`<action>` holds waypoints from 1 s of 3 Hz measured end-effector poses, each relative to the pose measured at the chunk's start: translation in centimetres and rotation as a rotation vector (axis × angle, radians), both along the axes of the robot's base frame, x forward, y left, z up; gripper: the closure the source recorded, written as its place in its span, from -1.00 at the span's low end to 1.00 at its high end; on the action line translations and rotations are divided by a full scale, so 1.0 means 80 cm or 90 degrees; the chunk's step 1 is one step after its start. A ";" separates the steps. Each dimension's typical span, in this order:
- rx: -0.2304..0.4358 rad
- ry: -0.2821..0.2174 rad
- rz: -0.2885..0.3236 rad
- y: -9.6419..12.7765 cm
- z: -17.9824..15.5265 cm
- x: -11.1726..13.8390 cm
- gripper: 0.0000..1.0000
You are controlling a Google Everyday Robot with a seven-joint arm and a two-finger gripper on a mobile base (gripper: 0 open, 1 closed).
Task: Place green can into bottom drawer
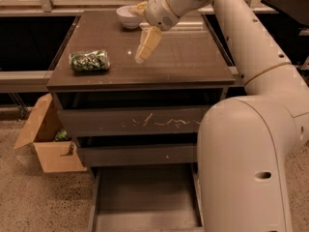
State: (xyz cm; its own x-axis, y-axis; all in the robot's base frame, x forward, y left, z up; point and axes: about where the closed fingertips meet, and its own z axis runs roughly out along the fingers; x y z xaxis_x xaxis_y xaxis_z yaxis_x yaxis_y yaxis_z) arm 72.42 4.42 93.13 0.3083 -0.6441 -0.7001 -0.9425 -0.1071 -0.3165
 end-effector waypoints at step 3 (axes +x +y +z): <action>0.028 -0.031 0.008 0.085 -0.022 0.038 -1.00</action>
Offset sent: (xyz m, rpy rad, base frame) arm 0.0380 0.0762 -0.0147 0.0235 -0.0923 -0.0032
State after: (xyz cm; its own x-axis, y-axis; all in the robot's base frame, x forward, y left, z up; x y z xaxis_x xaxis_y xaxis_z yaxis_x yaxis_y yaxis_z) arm 75.43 11.21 91.36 0.3509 -0.6093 -0.7111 -0.9245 -0.1043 -0.3668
